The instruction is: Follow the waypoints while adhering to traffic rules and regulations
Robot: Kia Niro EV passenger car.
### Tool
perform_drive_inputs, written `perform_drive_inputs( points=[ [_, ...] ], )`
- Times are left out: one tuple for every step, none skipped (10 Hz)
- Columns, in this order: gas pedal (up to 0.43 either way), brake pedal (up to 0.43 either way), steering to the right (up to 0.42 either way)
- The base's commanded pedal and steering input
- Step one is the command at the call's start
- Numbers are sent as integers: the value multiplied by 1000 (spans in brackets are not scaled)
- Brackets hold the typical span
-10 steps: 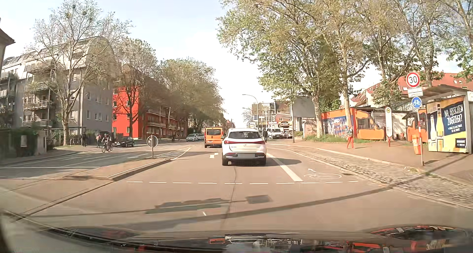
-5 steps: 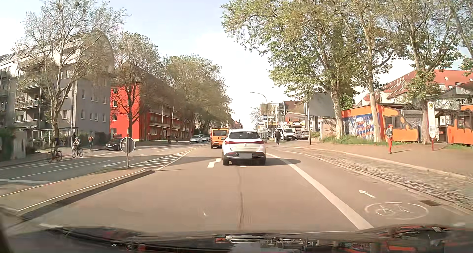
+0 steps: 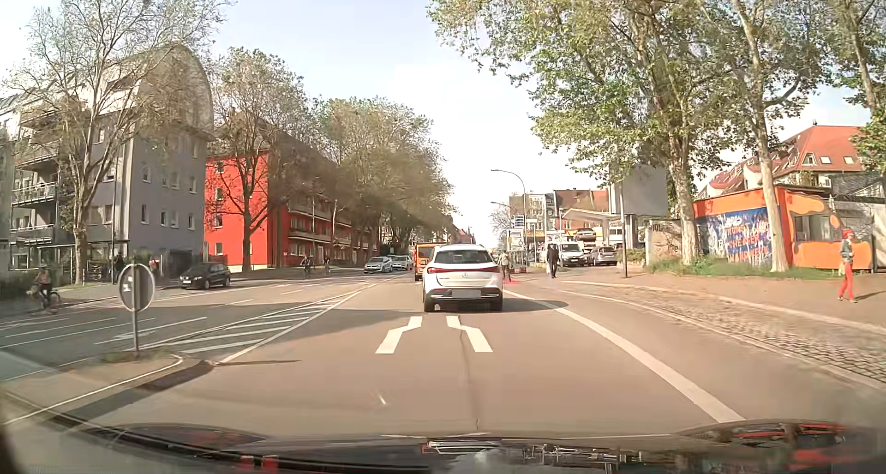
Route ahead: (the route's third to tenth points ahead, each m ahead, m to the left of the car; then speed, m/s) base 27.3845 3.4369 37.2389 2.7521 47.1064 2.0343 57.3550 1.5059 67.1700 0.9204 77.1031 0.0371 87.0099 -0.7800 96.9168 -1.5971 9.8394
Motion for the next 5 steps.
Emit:
perform_drive_inputs(
  points=[
    [189, 0, -38],
    [177, 0, -36],
    [177, 0, -32],
    [177, 0, -28],
    [169, 0, -27]
  ],
)
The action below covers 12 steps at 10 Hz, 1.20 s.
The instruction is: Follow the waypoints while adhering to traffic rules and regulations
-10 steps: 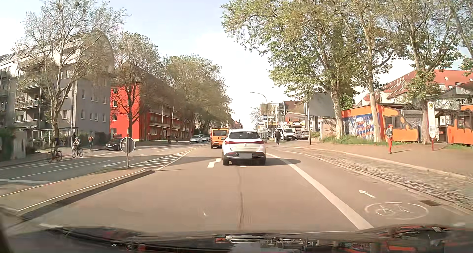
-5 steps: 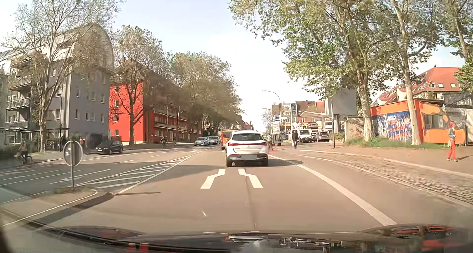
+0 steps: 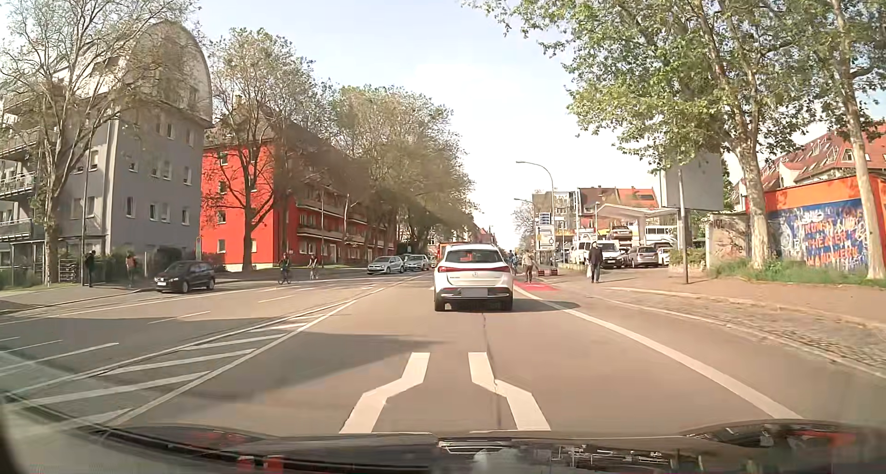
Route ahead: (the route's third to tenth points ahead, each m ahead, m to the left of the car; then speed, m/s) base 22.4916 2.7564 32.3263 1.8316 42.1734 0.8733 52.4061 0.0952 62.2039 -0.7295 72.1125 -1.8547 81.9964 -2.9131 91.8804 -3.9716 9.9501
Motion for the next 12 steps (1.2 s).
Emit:
perform_drive_inputs(
  points=[
    [157, 0, -26],
    [150, 0, -21],
    [138, 0, -16],
    [138, 0, -13],
    [130, 0, -9],
    [130, 0, -7],
    [110, 0, -6],
    [79, 0, -5],
    [59, 0, -4],
    [47, 0, -3],
    [47, 0, -2],
    [47, 0, 0]
  ],
)
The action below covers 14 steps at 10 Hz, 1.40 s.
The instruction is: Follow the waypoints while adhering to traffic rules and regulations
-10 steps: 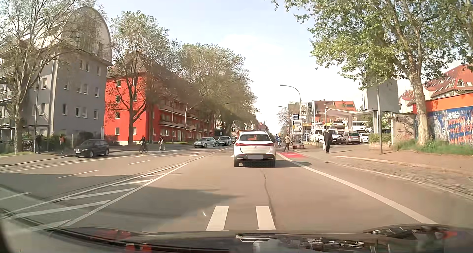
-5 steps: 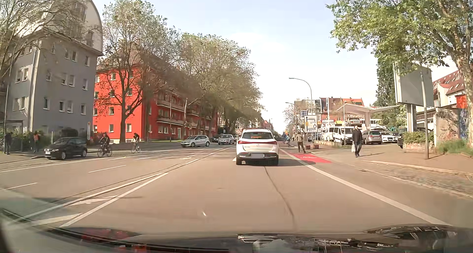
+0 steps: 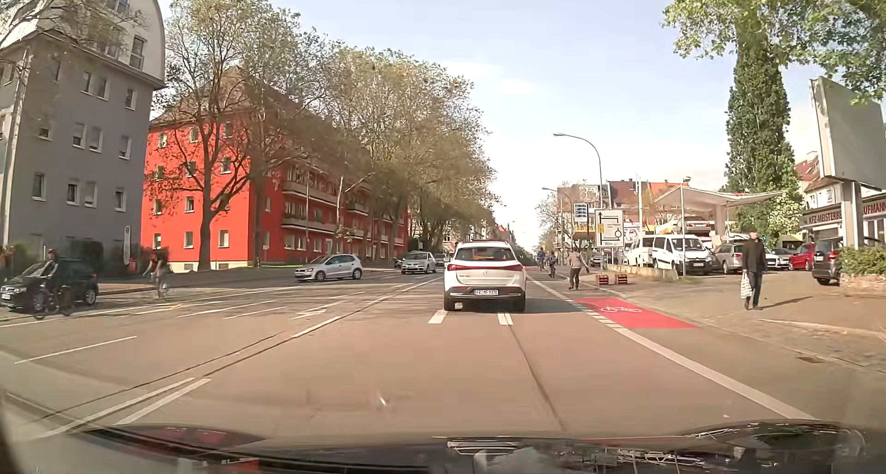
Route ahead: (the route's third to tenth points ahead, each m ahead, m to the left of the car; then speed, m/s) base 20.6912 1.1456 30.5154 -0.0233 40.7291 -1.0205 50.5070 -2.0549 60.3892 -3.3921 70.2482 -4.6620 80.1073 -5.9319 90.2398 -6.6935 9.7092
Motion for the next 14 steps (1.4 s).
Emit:
perform_drive_inputs(
  points=[
    [47, 0, 1],
    [47, 0, 3],
    [47, 0, 4],
    [47, 0, 5],
    [47, 0, 6],
    [47, 0, 7],
    [47, 0, 8],
    [47, 0, 9],
    [47, 0, 10],
    [47, 0, 11],
    [0, 0, 12],
    [0, 0, 12],
    [0, 0, 12],
    [0, 0, 12]
  ],
)
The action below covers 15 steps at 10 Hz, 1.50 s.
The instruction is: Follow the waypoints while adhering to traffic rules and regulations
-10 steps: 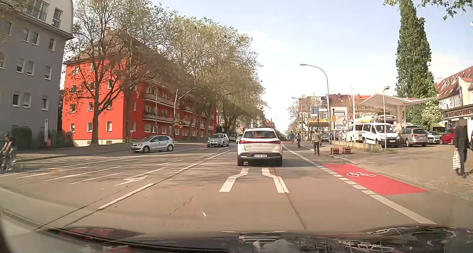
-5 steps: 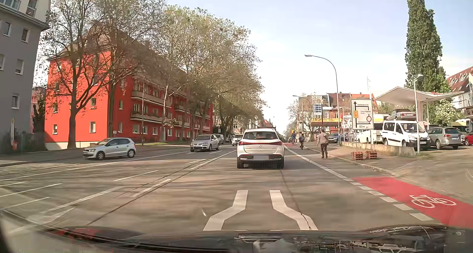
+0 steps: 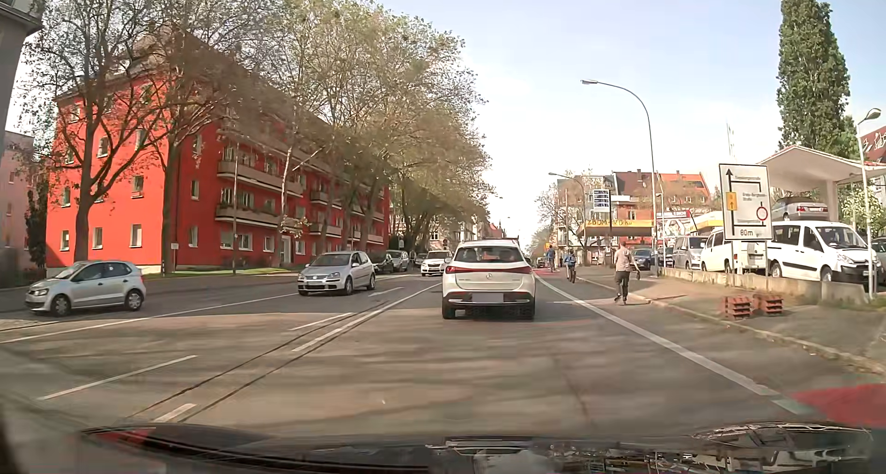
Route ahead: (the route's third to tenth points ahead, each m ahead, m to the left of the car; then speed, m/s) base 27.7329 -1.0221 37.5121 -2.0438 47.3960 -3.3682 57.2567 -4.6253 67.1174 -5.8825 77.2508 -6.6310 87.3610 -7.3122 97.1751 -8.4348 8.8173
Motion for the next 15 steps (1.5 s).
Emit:
perform_drive_inputs(
  points=[
    [0, 0, 12],
    [0, 0, 12],
    [0, 0, 12],
    [0, 0, 12],
    [0, 0, 12],
    [0, 0, 12],
    [0, 0, 12],
    [0, 0, 12],
    [0, 0, 12],
    [0, 0, 12],
    [0, 0, 12],
    [0, 0, 12],
    [0, 0, 12],
    [0, 0, 12],
    [0, 0, 12]
  ],
)
